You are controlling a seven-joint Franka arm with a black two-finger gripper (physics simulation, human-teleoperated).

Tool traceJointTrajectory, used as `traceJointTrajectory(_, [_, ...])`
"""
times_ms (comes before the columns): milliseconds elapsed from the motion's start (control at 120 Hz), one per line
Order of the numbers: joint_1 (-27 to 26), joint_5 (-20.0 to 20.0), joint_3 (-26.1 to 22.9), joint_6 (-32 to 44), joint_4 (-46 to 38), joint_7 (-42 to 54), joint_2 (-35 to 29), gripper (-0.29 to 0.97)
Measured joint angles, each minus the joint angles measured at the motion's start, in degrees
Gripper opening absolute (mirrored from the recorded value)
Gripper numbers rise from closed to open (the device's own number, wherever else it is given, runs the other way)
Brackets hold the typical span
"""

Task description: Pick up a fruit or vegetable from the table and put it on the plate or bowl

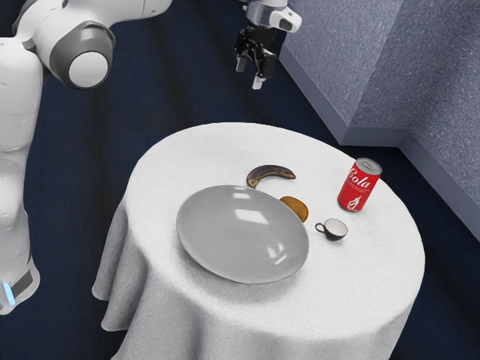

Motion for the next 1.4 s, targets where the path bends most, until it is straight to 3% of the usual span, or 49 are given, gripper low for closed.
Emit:
traceJointTrajectory(267, [-0.04, 0.05, -0.26, -0.08, 0.02, 1.14, -0.45, 0.68])
traceJointTrajectory(367, [-0.40, 0.36, -4.59, -0.12, -0.92, 0.96, -2.44, 0.68])
traceJointTrajectory(575, [-3.03, 3.12, -10.60, 3.87, -19.85, -0.91, -14.33, 0.68])
traceJointTrajectory(692, [-1.82, 4.36, -10.84, 5.44, -23.28, -2.64, -17.17, 0.68])
traceJointTrajectory(1400, [0.34, 6.10, -9.50, 8.04, -27.79, -8.16, -16.87, 0.68])
